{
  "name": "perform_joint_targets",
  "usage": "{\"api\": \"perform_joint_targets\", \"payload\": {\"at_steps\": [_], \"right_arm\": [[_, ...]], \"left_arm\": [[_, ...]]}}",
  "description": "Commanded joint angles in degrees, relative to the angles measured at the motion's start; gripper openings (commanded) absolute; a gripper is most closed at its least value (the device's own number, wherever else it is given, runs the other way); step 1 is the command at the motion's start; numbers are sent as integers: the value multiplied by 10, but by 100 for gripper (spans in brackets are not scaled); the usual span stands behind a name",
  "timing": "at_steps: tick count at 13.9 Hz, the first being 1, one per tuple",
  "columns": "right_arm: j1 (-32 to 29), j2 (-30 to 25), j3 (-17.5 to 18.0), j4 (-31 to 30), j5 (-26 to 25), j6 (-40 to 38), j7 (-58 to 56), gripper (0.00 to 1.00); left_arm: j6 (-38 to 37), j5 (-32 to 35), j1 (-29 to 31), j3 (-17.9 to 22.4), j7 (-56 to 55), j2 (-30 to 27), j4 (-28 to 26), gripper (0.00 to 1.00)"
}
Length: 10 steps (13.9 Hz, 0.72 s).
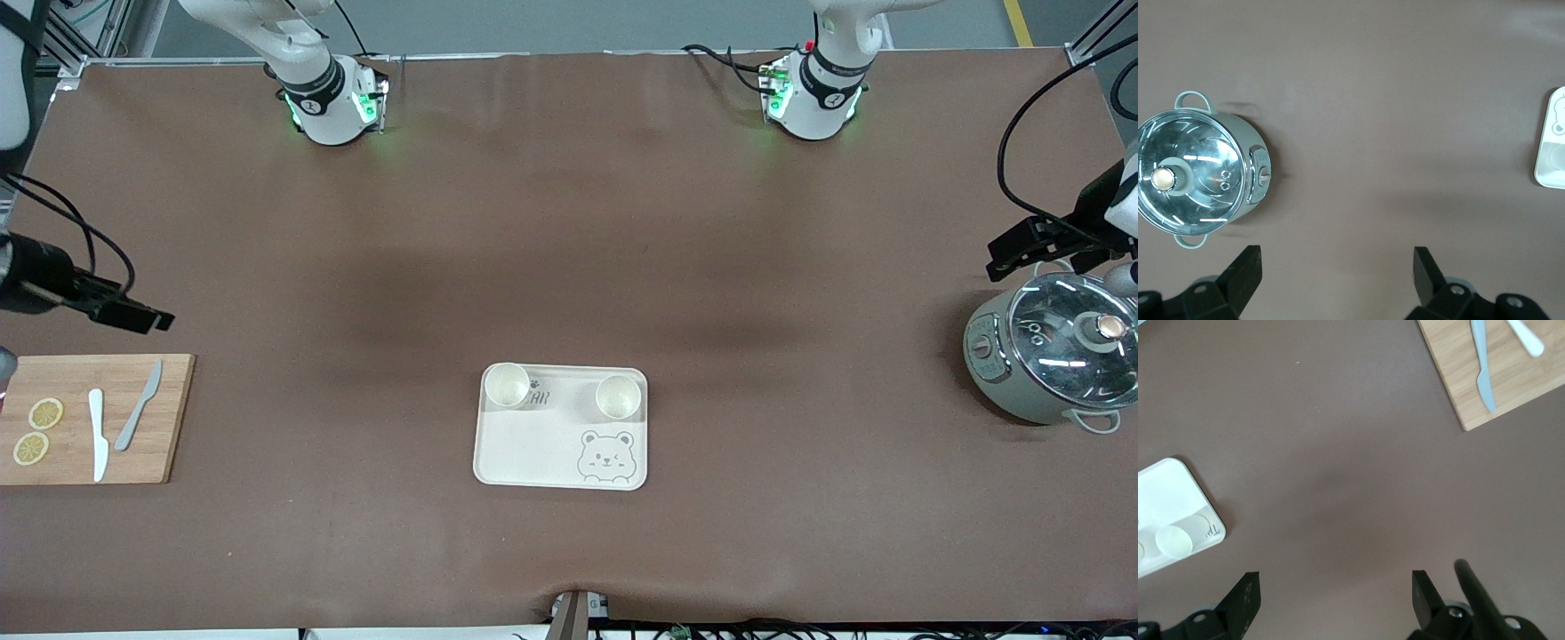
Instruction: Place white IKEA cup upright on tray with both arms
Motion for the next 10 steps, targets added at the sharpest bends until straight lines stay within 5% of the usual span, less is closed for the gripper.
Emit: {"api": "perform_joint_targets", "payload": {"at_steps": [1,5,8,10], "right_arm": [[-8,-97,10,-77,-33,3,-80,100],[-7,-174,11,-159,-66,9,-142,100],[-3,-172,12,-163,-70,30,-177,100],[14,-160,19,-147,-125,42,-222,100]], "left_arm": [[-5,2,3,-2,9,1,10,100],[-8,2,0,-3,8,1,8,100],[-27,2,2,-30,3,-2,7,100],[-43,1,3,-39,0,-5,8,100]]}}
